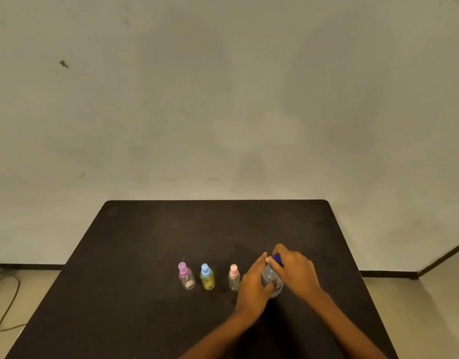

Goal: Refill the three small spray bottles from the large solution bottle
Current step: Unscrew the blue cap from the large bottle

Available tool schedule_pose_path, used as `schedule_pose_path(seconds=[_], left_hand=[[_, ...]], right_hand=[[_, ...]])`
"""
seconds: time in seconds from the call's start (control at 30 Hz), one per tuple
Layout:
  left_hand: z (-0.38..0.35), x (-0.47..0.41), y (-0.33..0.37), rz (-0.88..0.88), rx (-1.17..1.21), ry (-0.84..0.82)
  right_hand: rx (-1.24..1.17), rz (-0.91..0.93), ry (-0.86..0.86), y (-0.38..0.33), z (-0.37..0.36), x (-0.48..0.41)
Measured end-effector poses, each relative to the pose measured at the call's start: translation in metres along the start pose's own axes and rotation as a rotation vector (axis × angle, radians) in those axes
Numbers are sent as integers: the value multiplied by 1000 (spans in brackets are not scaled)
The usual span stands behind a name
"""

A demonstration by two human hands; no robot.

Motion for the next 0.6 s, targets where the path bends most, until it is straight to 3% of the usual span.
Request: schedule_pose_path(seconds=[0.23,0.4,0.53,0.6], left_hand=[[1,0,0,7,51,50],[4,1,4,20,-25,14],[4,-2,-2,7,-37,-11],[5,-2,-2,1,-33,-4]], right_hand=[[-24,138,-90,7,3,0],[-104,107,-239,9,8,-9],[3,51,-98,9,18,-10],[7,65,-116,6,14,-12]])
Point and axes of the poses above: each hand's wrist, its own x-axis away from the middle knuckle, its own z-axis out of the back of the hand, y = z × x, the point moved 1 cm from there along -x, towards the middle knuckle, and after that the axes turned 1 degree about -y, right-handed, at the moved point
